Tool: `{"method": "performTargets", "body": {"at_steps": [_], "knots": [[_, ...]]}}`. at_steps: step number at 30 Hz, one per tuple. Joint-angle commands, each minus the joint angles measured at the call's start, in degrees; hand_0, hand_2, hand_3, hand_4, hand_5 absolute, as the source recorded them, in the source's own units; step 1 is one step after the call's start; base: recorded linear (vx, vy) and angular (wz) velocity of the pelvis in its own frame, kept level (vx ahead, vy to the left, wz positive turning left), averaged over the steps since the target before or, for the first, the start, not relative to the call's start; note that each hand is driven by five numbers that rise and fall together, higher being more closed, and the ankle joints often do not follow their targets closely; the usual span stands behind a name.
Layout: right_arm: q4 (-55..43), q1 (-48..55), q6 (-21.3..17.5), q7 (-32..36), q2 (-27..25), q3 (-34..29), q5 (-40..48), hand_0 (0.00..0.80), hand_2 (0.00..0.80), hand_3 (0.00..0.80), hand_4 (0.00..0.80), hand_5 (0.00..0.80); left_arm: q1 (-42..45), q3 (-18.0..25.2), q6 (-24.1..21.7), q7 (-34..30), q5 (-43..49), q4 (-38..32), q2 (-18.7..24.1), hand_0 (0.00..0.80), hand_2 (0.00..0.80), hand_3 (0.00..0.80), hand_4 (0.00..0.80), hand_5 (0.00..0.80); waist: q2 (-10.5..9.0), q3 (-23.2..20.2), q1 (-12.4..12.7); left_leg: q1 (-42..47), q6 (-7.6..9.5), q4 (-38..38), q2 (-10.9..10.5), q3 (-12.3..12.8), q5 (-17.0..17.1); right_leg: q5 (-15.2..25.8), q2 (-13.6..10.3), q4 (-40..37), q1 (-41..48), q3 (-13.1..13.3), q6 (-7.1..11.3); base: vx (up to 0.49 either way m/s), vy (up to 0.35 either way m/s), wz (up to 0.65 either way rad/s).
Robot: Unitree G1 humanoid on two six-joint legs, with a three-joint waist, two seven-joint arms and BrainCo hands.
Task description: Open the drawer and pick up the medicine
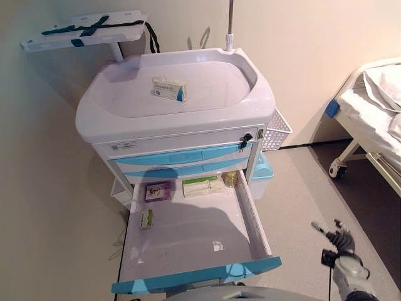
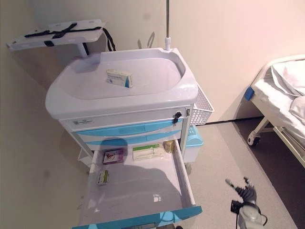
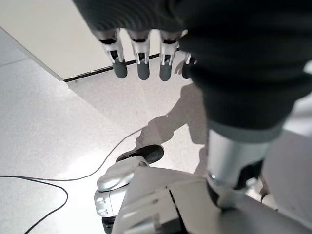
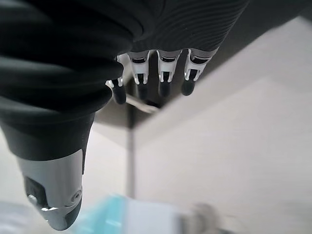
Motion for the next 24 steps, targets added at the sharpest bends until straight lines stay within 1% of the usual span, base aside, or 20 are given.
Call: {"method": "performTargets", "body": {"at_steps": [1,3,6,8,10,14,15,16,18,19,20,21,22,23,24], "knots": [[3.5,-2.7,0.2,3.2,-2.8,3.3,-4.6,0.000,0.000,0.000,0.000,0.000,-2.1,-1.3,-1.3,-1.2,2.3,3.3,0.0,0.000,0.000,0.000,0.000,0.000,-1.55,-0.2,-0.4,-1.6,1.81,0.3,-2.9,0.2,-0.5,-2.8,0.1,2.8,1.3,-1.3,2.62,0.000,0.000,0.00],[8.3,-3.0,1.1,4.6,-3.1,6.2,-8.0,0.000,0.000,0.000,0.000,0.000,-1.9,-1.7,-1.6,-1.6,2.8,3.0,0.7,0.000,0.000,0.000,0.000,0.000,-1.59,0.1,-0.3,-1.6,1.79,0.3,-2.9,-0.2,-0.4,-3.0,0.0,3.1,1.3,-1.5,2.61,0.000,0.000,0.00],[11.5,-3.1,2.0,5.0,-3.4,7.9,-11.6,0.000,0.000,0.000,0.000,0.000,-1.9,-2.1,-1.7,-1.9,3.4,2.8,1.5,0.000,0.000,0.000,0.000,0.000,-1.62,0.7,-0.2,-1.8,1.88,0.3,-2.8,-0.9,-0.3,-3.6,-0.1,4.2,0.9,-1.9,2.40,0.000,0.000,0.00],[14.3,-3.5,2.2,5.3,-2.9,8.3,-11.7,0.000,0.000,0.000,0.000,0.000,-2.1,-2.9,-1.9,-1.9,4.3,2.6,1.9,0.000,0.000,0.000,0.000,0.000,-1.46,1.1,-0.3,-2.0,1.90,0.3,-2.9,-1.3,-0.3,-3.8,-0.2,4.9,0.5,-2.1,2.28,-0.003,-0.002,0.03],[14.7,-3.5,2.4,5.6,-2.8,8.8,-12.2,0.000,0.000,0.000,0.000,0.000,-2.3,-3.1,-2.0,-2.0,4.7,2.5,2.1,0.000,0.000,0.000,0.000,0.000,-1.42,1.2,-0.3,-2.1,1.91,0.3,-2.9,-1.5,-0.3,-3.9,-0.2,5.1,0.4,-2.2,2.25,0.004,-0.004,0.10],[16.7,-2.7,3.0,6.6,-2.6,12.0,-16.1,0.000,0.000,0.000,0.000,0.000,-2.1,-6.0,-3.0,-2.1,7.3,-1.6,3.4,0.000,0.000,0.000,0.000,0.000,-1.04,2.0,-0.1,-2.4,1.85,0.3,-3.0,-2.6,-0.1,-4.3,-0.4,5.4,0.1,-3.4,2.17,0.001,-0.013,0.13],[16.7,-2.7,3.0,6.6,-2.6,12.0,-16.1,0.000,0.000,0.000,0.000,0.000,-2.1,-6.0,-3.0,-2.1,7.3,-1.6,3.4,0.000,0.000,0.000,0.000,0.000,-1.05,2.0,-0.2,-2.4,1.85,0.3,-3.0,-2.6,-0.1,-4.3,-0.4,5.4,0.1,-3.4,2.17,-0.013,-0.009,0.14],[16.4,-2.4,3.0,7.1,-2.4,13.5,-17.4,0.000,0.000,0.000,0.000,0.000,-1.8,-8.3,-3.5,-2.5,8.9,-4.4,4.0,0.000,0.000,0.000,0.000,0.000,-0.70,2.6,-0.2,-2.8,1.92,0.5,-3.1,-3.0,0.0,-4.5,-0.6,5.9,-0.3,-3.5,2.06,-0.027,-0.001,0.09],[15.7,-2.8,3.0,7.1,-2.5,14.4,-17.8,0.000,0.000,0.000,0.000,0.000,-1.6,-10.3,-3.9,-3.0,10.1,-7.2,4.7,0.000,0.000,0.000,0.000,0.000,-0.23,3.5,-0.2,-3.4,1.99,0.8,-3.2,-3.3,0.1,-4.6,-0.7,6.4,-1.2,-3.5,2.06,-0.044,0.003,0.11],[15.7,-2.8,3.0,7.1,-2.5,14.4,-17.8,0.000,0.000,0.000,0.000,0.000,-1.6,-10.3,-3.9,-3.0,10.1,-7.2,4.7,0.000,0.000,0.000,0.000,0.000,-0.23,3.5,-0.2,-3.4,1.99,0.8,-3.2,-3.3,0.1,-4.6,-0.7,6.4,-1.2,-3.5,2.06,-0.085,0.006,0.12],[15.1,-3.4,2.8,7.2,-2.4,15.8,-18.1,0.000,0.000,0.000,0.000,0.000,-1.5,-12.4,-4.4,-3.4,11.0,-11.3,5.6,0.000,0.000,0.000,0.000,0.000,0.30,4.7,-0.3,-4.6,2.09,1.2,-3.3,-3.4,0.3,-4.6,-0.8,7.1,-2.5,-3.4,1.90,-0.064,0.003,0.10],[15.1,-3.4,2.8,7.2,-2.4,15.8,-18.1,0.000,0.000,0.000,0.000,0.000,-1.5,-12.4,-4.4,-3.4,11.0,-11.4,5.6,0.000,0.000,0.000,0.000,0.000,0.29,4.7,-0.3,-4.6,2.09,1.2,-3.3,-3.4,0.3,-4.6,-0.8,7.2,-2.6,-3.4,1.90,-0.154,0.014,0.07],[14.8,-4.6,2.9,7.1,-2.4,17.0,-18.2,0.000,0.000,0.000,0.000,0.000,-1.5,-14.2,-4.7,-4.1,10.6,-16.4,6.8,0.000,0.000,0.000,0.000,0.000,0.96,6.0,-0.3,-6.2,2.15,1.9,-3.4,-3.3,0.5,-4.5,-0.8,8.0,-4.4,-3.2,1.77,-0.091,0.011,0.03],[14.8,-4.6,2.9,7.1,-2.3,17.0,-18.2,0.000,0.000,0.000,0.000,0.000,-1.5,-14.2,-4.7,-4.1,10.6,-16.4,6.8,0.000,0.000,0.000,0.000,0.000,0.95,6.0,-0.3,-6.3,2.15,1.9,-3.4,-3.3,0.5,-4.5,-0.8,8.0,-4.4,-3.2,1.77,-0.170,0.010,0.01],[14.0,-5.6,3.1,7.3,-2.5,18.5,-18.7,0.000,0.000,0.000,0.000,0.000,-1.1,-15.5,-5.0,-5.3,9.2,-21.8,8.3,0.000,0.000,0.000,0.000,0.000,1.58,7.1,-0.2,-7.7,2.13,2.6,-3.3,-3.0,0.8,-4.1,-0.9,8.0,-5.7,-2.9,1.69,-0.094,-0.003,0.02]]}}
